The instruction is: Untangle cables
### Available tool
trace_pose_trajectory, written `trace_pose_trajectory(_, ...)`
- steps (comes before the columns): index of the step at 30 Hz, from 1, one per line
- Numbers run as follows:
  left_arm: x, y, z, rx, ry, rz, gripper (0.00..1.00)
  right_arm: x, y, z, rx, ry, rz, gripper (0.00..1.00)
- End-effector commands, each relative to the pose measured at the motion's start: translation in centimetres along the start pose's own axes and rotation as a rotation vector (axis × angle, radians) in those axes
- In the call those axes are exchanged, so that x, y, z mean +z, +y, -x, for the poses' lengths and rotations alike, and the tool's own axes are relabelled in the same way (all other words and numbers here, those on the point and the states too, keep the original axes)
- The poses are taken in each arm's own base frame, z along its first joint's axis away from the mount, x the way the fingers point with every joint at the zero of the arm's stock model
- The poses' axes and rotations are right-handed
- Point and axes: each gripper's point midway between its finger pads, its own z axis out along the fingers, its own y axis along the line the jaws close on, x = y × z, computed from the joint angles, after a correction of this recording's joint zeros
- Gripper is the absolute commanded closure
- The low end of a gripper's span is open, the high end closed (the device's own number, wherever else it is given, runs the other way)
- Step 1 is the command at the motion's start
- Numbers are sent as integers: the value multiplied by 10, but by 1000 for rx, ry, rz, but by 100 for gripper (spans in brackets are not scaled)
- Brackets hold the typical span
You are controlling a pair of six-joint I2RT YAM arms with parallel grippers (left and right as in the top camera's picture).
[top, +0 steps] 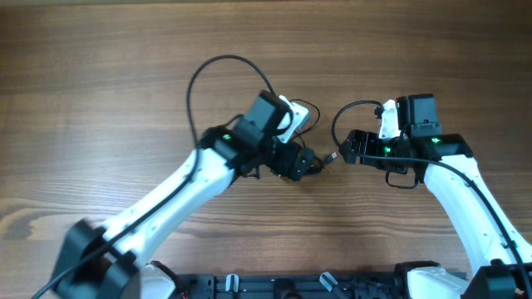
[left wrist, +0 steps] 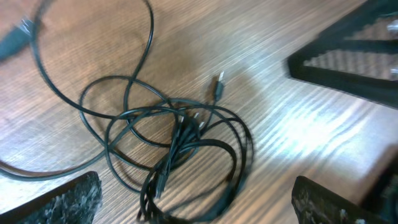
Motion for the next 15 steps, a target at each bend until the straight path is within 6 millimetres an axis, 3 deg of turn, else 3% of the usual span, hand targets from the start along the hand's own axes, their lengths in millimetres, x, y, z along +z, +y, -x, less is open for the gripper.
trace_pose_trajectory(1, -12, -9, -8, 92, 31, -57, 0, -2, 0, 6, 1, -10, -10, 3)
trace_pose_trajectory(7, 14, 0, -38, 74, 173, -52, 0, -7, -14, 16, 279, -48, -15, 0)
trace_pose_trajectory(13, 49, -1, -65, 114, 292, -83, 0, -11, -30, 15, 334, -45, -30, 0)
trace_pose_trajectory(15, 64, 10, -69, 140, 312, -38, 0, -11, -30, 15, 336, -46, -30, 0)
